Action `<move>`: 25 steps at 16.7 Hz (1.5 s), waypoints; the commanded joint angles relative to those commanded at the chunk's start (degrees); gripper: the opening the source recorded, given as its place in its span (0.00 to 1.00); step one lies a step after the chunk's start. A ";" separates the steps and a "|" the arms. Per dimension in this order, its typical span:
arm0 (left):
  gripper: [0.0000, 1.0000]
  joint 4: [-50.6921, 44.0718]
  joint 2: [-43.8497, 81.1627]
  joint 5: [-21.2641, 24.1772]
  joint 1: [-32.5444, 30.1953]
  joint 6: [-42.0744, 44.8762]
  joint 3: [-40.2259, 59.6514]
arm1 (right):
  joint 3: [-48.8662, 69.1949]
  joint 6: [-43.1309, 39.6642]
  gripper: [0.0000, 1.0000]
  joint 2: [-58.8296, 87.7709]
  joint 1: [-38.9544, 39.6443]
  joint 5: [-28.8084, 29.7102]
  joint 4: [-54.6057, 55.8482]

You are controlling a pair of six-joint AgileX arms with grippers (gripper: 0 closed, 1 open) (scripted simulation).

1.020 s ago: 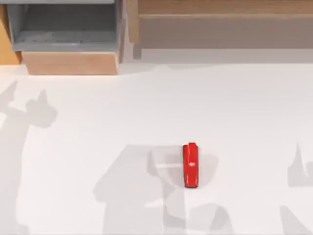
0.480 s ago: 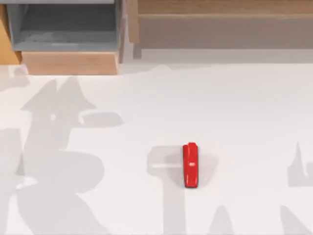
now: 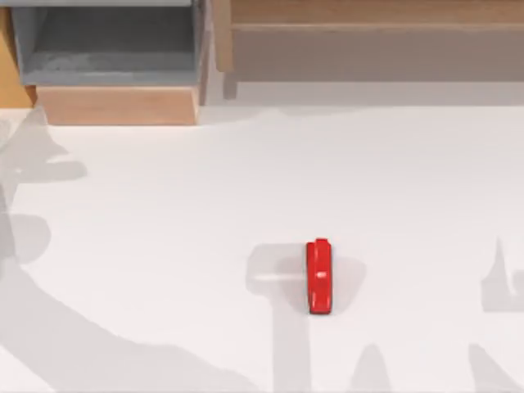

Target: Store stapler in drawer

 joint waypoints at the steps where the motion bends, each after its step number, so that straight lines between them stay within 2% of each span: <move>1: 1.00 0.34 0.69 0.10 0.13 0.46 0.33 | 0.00 0.00 1.00 0.00 0.00 0.00 0.00; 7: 1.00 0.16 0.68 -0.03 -0.17 0.42 0.31 | 0.00 0.00 1.00 0.00 0.00 0.00 0.00; 13: 1.00 -2.81 3.54 -1.22 -1.21 0.44 6.36 | 0.00 0.00 1.00 0.00 0.00 0.00 0.00; 17: 1.00 -3.10 3.80 -1.32 -1.32 0.43 6.91 | 0.00 0.00 1.00 0.00 0.00 0.00 0.00; 25: 0.40 -3.10 3.80 -1.32 -1.32 0.43 6.91 | 0.00 0.00 1.00 0.00 0.00 0.00 0.00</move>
